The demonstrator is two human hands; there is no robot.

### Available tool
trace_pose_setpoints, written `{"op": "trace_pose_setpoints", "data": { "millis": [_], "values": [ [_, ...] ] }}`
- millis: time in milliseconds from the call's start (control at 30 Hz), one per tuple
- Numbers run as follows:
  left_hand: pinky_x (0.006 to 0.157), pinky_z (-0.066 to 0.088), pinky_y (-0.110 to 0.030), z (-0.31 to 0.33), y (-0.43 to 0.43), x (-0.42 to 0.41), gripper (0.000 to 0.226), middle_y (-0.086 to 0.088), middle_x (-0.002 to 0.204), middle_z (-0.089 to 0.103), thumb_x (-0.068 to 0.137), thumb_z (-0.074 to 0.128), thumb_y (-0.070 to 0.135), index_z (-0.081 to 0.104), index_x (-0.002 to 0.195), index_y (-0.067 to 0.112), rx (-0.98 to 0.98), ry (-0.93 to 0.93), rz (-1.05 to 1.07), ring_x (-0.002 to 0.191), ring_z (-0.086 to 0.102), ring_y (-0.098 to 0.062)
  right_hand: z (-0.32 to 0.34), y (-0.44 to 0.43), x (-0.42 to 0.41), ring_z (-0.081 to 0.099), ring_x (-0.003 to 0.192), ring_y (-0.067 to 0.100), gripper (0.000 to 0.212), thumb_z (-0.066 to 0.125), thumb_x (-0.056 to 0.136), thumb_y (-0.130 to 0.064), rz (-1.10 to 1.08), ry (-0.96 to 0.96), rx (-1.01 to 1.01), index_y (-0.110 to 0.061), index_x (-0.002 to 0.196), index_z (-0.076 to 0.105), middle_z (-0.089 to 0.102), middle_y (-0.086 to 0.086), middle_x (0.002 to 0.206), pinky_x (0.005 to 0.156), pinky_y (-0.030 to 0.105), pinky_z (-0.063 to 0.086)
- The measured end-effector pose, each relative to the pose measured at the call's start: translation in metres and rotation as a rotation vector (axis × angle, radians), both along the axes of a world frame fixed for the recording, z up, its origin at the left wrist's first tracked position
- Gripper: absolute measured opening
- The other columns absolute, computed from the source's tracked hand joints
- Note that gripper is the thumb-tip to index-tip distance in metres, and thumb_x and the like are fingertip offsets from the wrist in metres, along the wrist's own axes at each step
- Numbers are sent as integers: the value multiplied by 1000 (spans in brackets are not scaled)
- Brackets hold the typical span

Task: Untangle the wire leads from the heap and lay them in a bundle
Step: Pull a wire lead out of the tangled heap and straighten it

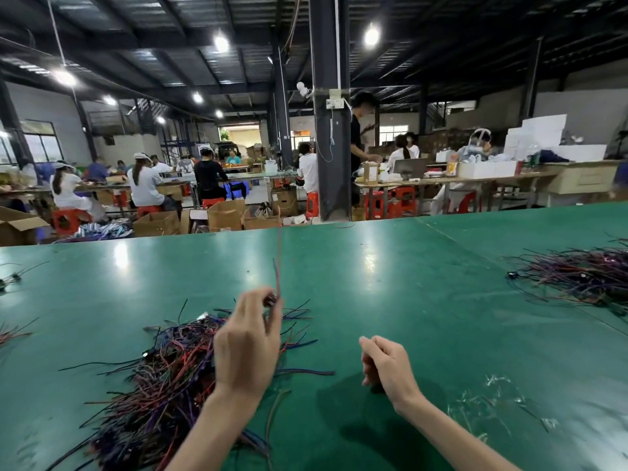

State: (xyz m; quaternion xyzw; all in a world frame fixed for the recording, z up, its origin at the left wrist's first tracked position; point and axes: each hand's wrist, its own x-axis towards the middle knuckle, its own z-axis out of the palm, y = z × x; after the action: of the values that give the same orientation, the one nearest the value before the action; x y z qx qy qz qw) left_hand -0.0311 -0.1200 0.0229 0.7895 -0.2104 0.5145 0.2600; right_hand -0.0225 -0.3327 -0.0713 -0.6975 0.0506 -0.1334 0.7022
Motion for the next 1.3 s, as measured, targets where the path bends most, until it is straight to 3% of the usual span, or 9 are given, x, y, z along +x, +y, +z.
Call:
{"op": "trace_pose_setpoints", "data": {
  "millis": [133, 300, 433, 600, 667, 800, 1000, 1200, 1300],
  "values": [
    [37, 41, -24, -42, -26, -14, 24, 3, 72, 61, 69, 82, 14, 61, 81, 12, 221, 120, -46, 50, 58, -15, 2, -2, -8, 43, 43, 17, 17, 53, 90, 0, 15, -26, 186, -8, 75, 53, 47, 6, 57, 45, 29, 46],
    [37, 37, -24, -77, -33, -22, 28, 5, 63, 55, 66, 85, 22, 57, 71, 18, 351, 402, -20, 44, 56, -13, 13, 5, -21, 39, 44, 15, 20, 54, 69, 3, 225, 63, 602, -9, 85, 51, 46, 6, 61, 40, 22, 35],
    [57, 35, -25, -84, -30, -20, 18, 8, 74, 58, 88, 60, 31, 45, 84, 23, 96, 628, -22, 66, 59, -17, 24, 9, -30, 37, 50, 16, 14, 55, 69, -1, 481, 142, 931, -6, 82, 55, 42, 7, 64, 40, 23, 32],
    [61, 33, -17, -88, -32, -17, 24, 11, 73, 57, 82, 68, 16, 46, 80, 24, -285, 839, -139, 70, 53, -9, 28, 7, -33, 36, 54, 16, 11, 42, 84, -8, 632, 180, 1057, -6, 79, 52, 36, 4, 68, 45, 24, 32],
    [58, 37, -11, -89, -33, -13, 20, 7, 76, 59, 81, 70, 13, 51, 82, 19, -406, 962, -202, 66, 55, -7, 29, 5, -33, 35, 54, 16, 13, 41, 84, -9, 655, 167, 1058, -6, 79, 52, 35, 4, 68, 47, 24, 31],
    [48, 42, -27, -89, -37, -10, 20, -12, 80, 68, 90, 62, 22, 55, 87, 4, -814, 1153, -435, 45, 50, -12, 29, 0, -32, 35, 54, 16, 11, 41, 83, -8, 651, 138, 1035, -6, 79, 51, 35, 3, 66, 49, 24, 30],
    [55, 53, -25, -89, -38, -12, 11, -14, 75, 67, 82, 69, 6, 61, 79, -2, -1020, 1189, -595, 62, 62, -16, 27, -4, -31, 35, 51, 16, 9, 45, 78, -2, 578, 152, 935, -7, 78, 52, 37, 4, 65, 44, 23, 29],
    [61, 57, -31, -85, -36, -14, 31, -21, 84, 71, 79, 65, -11, 51, 101, 4, -1143, 1107, -689, 70, 70, -24, 17, 13, -31, 39, 45, 10, 8, 55, 83, -9, 408, 321, 324, -14, 84, 49, 52, 1, 68, 34, 18, 22],
    [62, 54, -25, -85, -34, -11, 43, -15, 83, 73, 79, 68, -6, 47, 113, 9, -1036, 1104, -662, 70, 70, -18, 16, 22, -35, 45, 44, 11, 11, 62, 86, -13, 420, 303, 145, -11, 92, 54, 65, 3, 79, 31, 17, 25]
  ]
}}
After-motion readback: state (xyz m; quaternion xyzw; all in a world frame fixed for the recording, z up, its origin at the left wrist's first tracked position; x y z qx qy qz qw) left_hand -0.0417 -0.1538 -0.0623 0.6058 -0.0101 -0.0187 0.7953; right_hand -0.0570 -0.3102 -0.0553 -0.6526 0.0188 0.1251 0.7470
